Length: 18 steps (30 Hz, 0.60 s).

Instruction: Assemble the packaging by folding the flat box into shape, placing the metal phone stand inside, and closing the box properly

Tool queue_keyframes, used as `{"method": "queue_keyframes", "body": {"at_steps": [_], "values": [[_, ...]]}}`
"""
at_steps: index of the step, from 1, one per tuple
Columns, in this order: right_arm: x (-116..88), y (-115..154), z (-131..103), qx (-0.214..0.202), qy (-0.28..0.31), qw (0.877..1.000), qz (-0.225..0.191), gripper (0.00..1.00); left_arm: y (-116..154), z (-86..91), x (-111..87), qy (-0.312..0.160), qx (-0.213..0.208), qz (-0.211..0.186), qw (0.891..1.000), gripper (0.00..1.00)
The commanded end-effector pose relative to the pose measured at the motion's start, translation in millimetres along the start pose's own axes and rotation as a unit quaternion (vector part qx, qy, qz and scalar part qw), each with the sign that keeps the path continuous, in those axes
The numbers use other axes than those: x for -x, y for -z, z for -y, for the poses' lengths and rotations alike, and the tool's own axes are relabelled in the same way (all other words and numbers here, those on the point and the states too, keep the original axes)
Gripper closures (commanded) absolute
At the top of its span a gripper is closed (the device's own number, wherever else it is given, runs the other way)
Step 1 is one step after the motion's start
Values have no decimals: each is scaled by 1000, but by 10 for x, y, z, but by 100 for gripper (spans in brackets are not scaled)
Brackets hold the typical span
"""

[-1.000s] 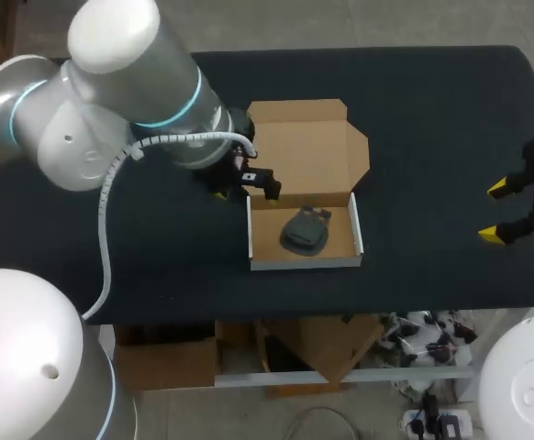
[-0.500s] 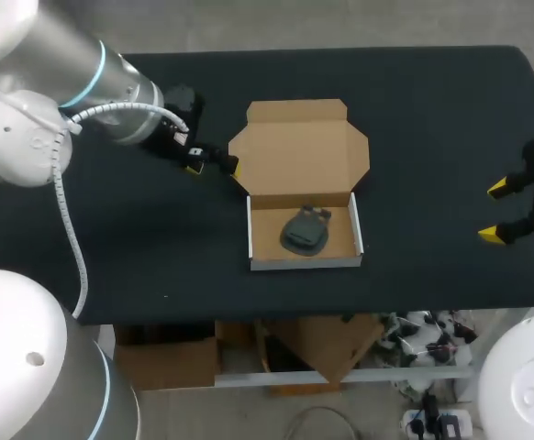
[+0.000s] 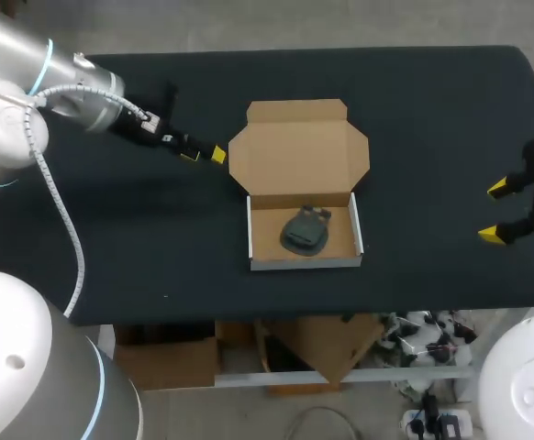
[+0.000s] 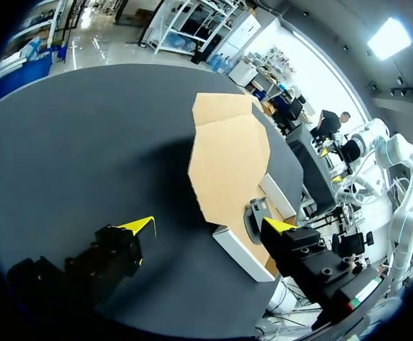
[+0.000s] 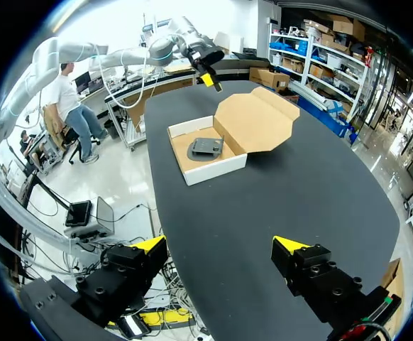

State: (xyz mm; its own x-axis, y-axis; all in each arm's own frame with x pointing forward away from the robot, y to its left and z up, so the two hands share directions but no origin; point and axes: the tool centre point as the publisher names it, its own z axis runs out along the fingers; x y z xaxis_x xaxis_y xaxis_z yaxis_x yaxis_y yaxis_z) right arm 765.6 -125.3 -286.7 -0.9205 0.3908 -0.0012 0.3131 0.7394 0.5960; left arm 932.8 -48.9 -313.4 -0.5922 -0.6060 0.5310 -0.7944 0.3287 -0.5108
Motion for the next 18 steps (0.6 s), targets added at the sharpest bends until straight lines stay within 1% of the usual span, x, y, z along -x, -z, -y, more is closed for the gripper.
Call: {"method": "queue_keyframes", "body": {"at_steps": [1,7,12,13,18], "values": [[-6,4,9,1,1,1000,1,0,-79,92,144,-4,6,-84,996,0],[-6,4,9,1,1,1000,1,0,-144,138,226,-21,6,-107,994,0],[-6,4,9,1,1,1000,1,0,-207,201,258,-30,8,-115,993,0],[-6,4,9,1,1,1000,1,0,-212,217,271,-34,8,-123,992,0],[-6,4,9,1,1,1000,1,0,-262,237,303,-44,5,-130,990,0]]}}
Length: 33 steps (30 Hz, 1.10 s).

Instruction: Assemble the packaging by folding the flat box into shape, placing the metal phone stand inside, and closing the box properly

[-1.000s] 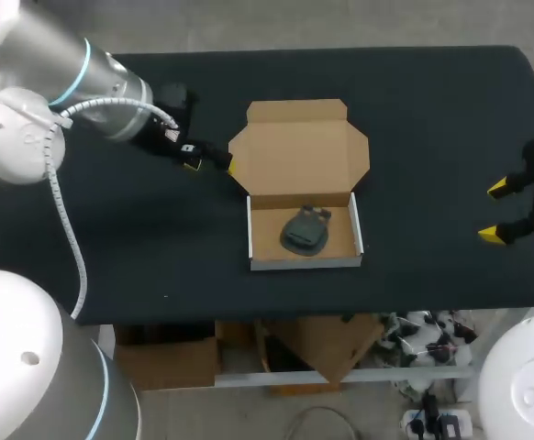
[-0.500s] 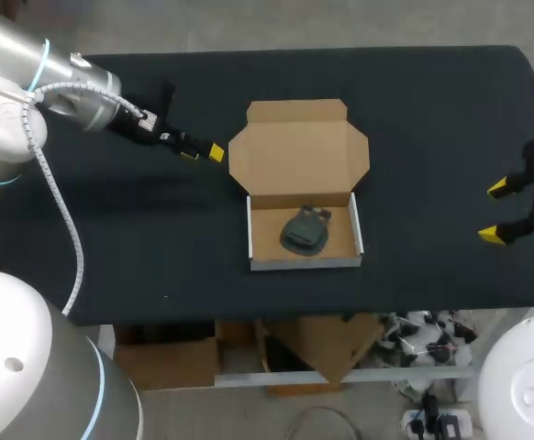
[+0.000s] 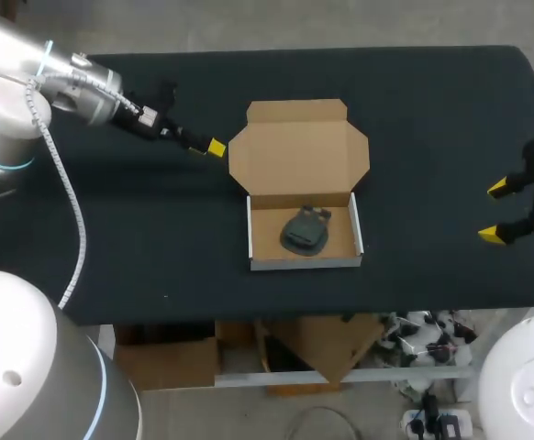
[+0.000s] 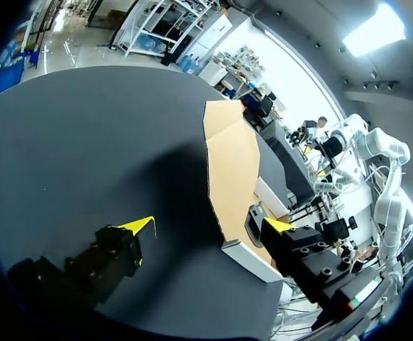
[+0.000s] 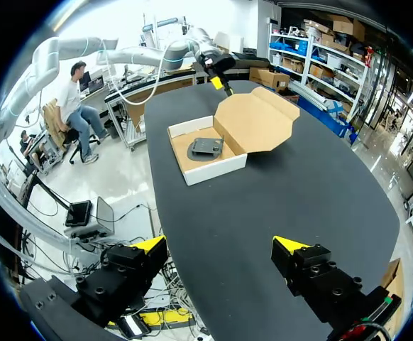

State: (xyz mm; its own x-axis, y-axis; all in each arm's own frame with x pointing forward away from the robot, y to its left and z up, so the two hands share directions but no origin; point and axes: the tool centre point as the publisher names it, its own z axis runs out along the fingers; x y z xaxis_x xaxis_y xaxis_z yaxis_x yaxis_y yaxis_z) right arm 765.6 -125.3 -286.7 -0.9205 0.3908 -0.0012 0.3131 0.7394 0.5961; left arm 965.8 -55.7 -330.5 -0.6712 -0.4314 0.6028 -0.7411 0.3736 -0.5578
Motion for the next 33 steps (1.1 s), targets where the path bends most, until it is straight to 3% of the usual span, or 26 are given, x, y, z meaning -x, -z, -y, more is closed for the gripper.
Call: {"method": "queue_keyframes", "body": {"at_steps": [1,16,33], "values": [[-6,4,9,1,1,1000,1,0,-61,39,79,-6,2,-43,999,0],[-6,4,9,1,1,1000,1,0,-384,125,-32,-62,9,-73,995,0],[-6,4,9,1,1,1000,1,0,-626,115,-229,-60,4,-88,994,0]]}}
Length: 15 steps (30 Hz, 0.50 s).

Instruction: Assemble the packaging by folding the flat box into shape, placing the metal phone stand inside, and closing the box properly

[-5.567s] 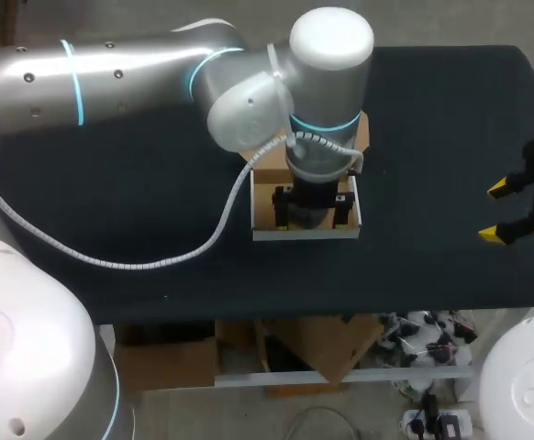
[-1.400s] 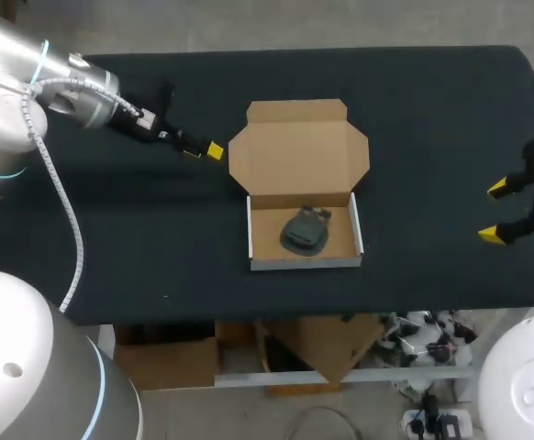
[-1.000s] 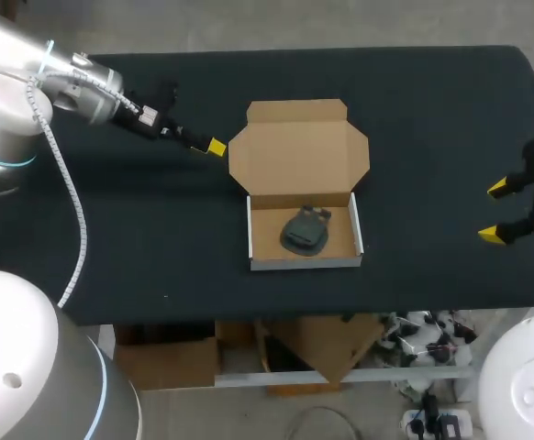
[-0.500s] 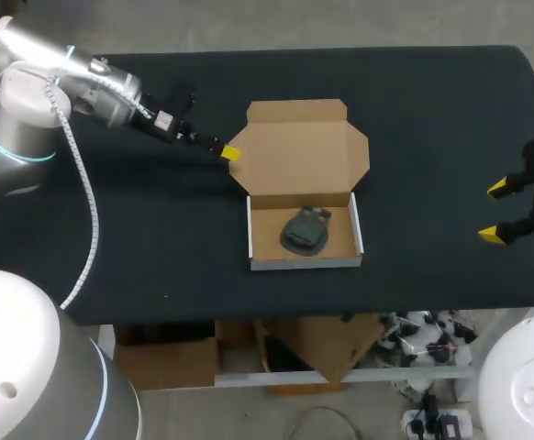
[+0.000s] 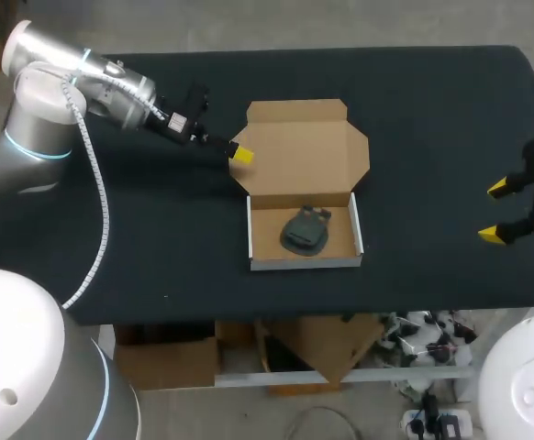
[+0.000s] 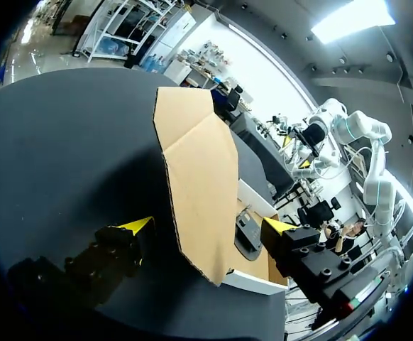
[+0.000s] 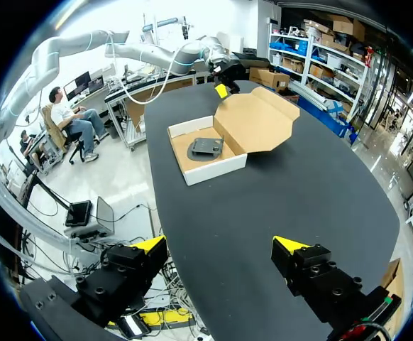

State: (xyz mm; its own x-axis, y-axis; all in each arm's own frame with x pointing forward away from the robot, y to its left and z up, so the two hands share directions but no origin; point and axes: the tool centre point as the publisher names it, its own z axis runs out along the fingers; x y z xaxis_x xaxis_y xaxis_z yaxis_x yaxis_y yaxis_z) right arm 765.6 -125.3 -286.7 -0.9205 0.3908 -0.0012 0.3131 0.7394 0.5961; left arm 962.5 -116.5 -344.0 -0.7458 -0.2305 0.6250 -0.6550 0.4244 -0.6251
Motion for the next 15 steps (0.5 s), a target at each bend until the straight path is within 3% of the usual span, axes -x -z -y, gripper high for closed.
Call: {"method": "queue_keyframes", "body": {"at_steps": [1,4,7,8,11,15], "values": [[-6,4,9,1,1,1000,1,0,-61,-7,-24,-1,-3,2,1000,0],[-6,4,9,1,1,1000,1,0,-71,-1,-39,-2,-5,3,1000,0],[-6,4,9,1,1,1000,1,0,-75,0,-49,-4,-7,2,1000,21],[-6,4,9,1,1,1000,1,0,-76,0,-51,-5,-7,2,1000,37],[-6,4,9,1,1,1000,1,0,-88,-6,-68,-9,-8,2,1000,57],[-6,4,9,1,1,1000,1,0,-108,-8,-84,-12,-9,3,1000,60]]}}
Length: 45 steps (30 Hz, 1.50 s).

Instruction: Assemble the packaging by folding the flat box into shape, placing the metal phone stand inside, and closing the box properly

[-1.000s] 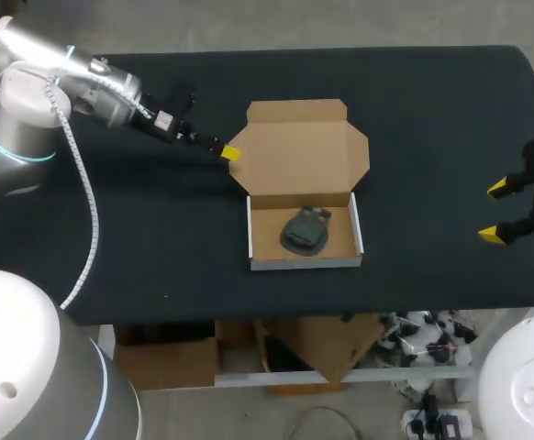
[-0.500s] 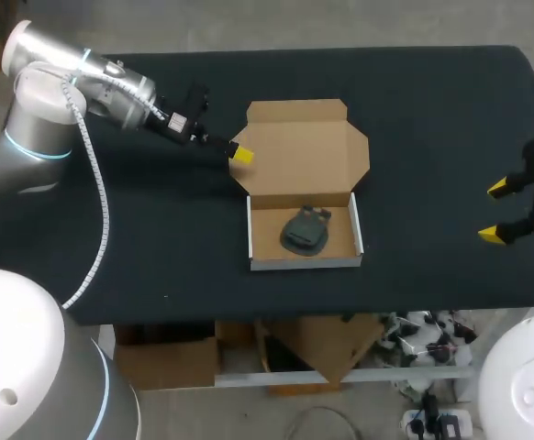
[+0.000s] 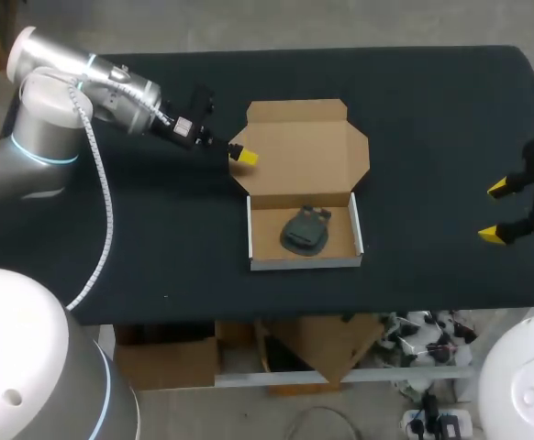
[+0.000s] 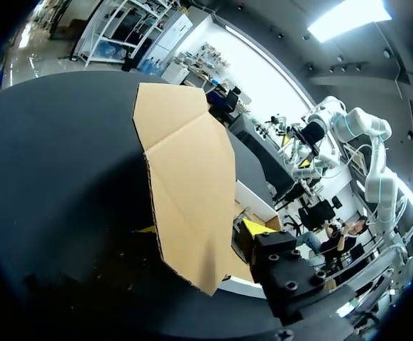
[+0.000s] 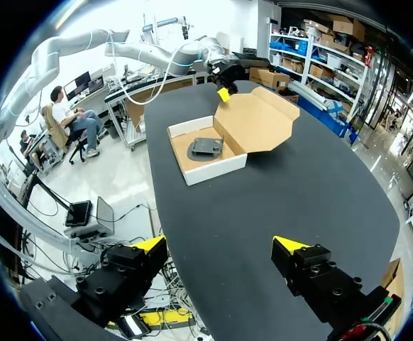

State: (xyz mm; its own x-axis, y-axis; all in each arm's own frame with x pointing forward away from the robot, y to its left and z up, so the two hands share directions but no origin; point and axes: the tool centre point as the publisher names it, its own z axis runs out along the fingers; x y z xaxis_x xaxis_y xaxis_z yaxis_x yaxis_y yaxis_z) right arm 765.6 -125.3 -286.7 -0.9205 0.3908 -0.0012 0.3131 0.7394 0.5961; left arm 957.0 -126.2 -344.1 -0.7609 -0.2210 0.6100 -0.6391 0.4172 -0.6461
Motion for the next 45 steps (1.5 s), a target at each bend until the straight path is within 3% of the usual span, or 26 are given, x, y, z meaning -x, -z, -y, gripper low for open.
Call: {"method": "queue_keyframes", "body": {"at_steps": [1,11,26,38,45], "values": [[-6,4,9,1,1,1000,1,0,-30,-12,-30,-1,-1,3,1000,60],[-6,4,9,1,1,1000,1,0,-111,0,-73,-3,2,4,1000,62],[-6,4,9,1,1,1000,1,0,-96,12,-86,-15,2,-4,1000,78],[-6,4,9,1,1,1000,1,0,-83,13,-112,-21,0,-6,1000,81],[-6,4,9,1,1,1000,1,0,-84,9,-121,-27,0,-7,1000,94]]}}
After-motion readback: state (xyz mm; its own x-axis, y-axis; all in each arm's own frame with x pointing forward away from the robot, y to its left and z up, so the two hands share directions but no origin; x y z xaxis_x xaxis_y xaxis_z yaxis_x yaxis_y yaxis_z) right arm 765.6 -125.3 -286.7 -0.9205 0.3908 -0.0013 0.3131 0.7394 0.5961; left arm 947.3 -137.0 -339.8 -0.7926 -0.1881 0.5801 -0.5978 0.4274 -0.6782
